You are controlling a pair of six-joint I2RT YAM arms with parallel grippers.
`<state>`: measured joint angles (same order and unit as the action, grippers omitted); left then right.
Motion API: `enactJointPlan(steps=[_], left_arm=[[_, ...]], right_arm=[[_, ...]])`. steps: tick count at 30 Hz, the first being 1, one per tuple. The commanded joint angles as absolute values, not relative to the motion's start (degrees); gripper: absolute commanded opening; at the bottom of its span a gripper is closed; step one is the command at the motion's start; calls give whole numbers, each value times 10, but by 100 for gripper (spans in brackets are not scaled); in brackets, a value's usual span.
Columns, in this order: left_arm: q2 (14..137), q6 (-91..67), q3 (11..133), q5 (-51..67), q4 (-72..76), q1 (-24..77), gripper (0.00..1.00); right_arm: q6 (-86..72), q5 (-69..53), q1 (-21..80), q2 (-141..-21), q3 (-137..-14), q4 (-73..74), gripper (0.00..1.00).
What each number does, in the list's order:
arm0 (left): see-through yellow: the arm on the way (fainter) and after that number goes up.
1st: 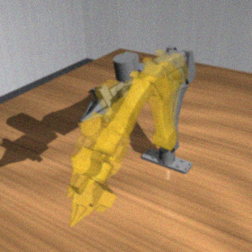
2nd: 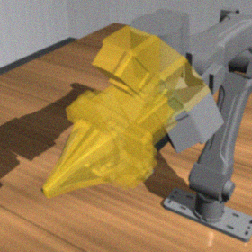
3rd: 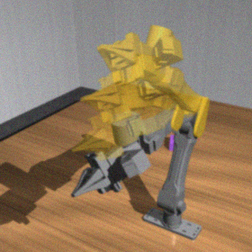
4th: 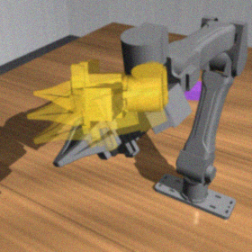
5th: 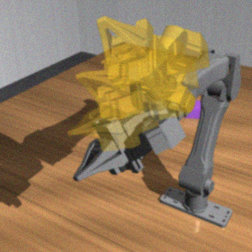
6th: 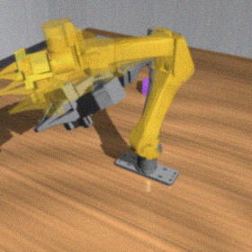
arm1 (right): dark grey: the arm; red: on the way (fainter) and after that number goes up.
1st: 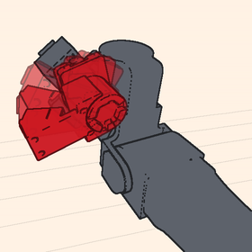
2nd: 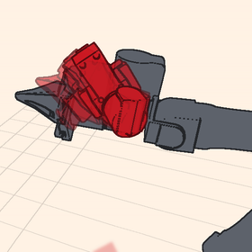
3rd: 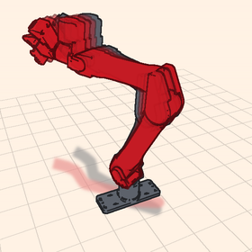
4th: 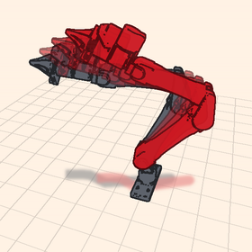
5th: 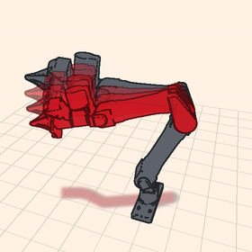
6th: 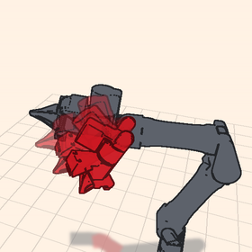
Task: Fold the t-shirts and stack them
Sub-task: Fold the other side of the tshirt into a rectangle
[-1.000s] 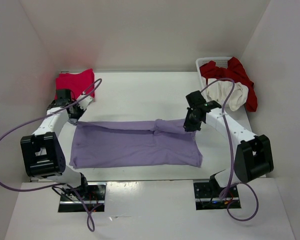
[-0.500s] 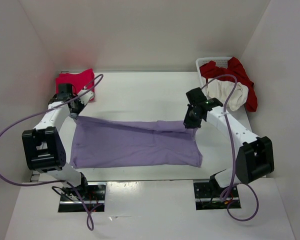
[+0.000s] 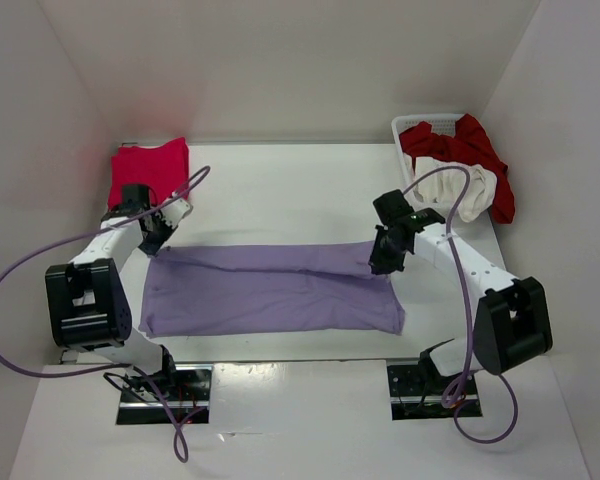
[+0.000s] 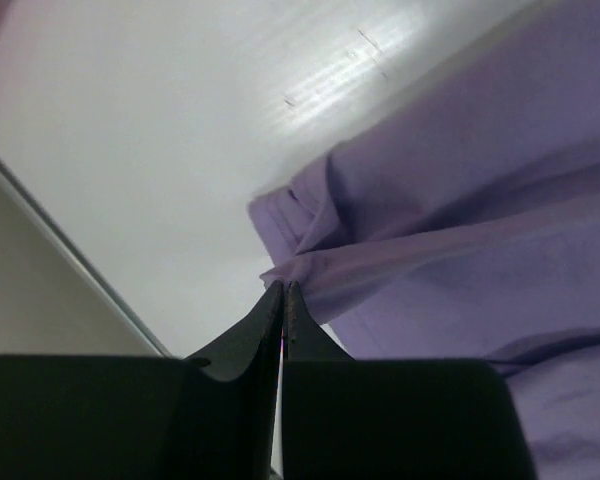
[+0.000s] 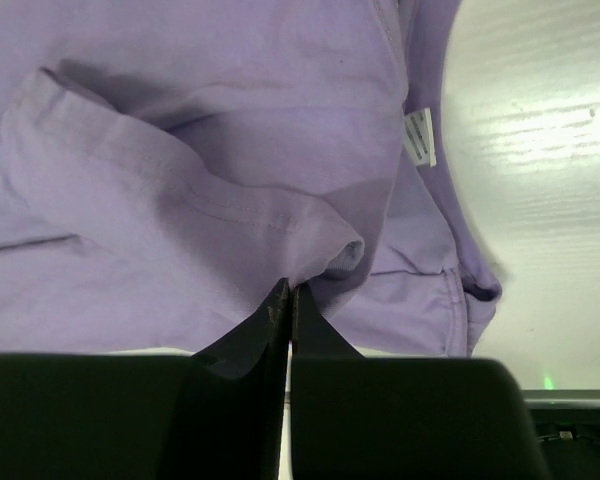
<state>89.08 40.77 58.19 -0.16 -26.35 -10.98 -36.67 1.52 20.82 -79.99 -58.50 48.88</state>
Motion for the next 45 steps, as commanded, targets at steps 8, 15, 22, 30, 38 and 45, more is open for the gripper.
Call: enactJointPlan(steps=[8,15,22,30,38,45], left_arm=[[870,428,539,4,-275,-110,0],[858,458,527,-12,-301,-105,0],[837,440,576,22,-369,-99,0],[837,440,534,4,-389,-99,4],[831,469,535,-18,-455,-99,40],[832,451,656,7,-474,-113,47]], right_arm=[[-380,14,214,-853,-584,527,5],[-374,49,214,-864,-603,561,3],[-363,49,214,-864,-608,579,0],[-358,54,214,-877,-608,579,16],[-341,31,220,-870,-630,584,44],[-334,25,279,-860,-729,562,42]])
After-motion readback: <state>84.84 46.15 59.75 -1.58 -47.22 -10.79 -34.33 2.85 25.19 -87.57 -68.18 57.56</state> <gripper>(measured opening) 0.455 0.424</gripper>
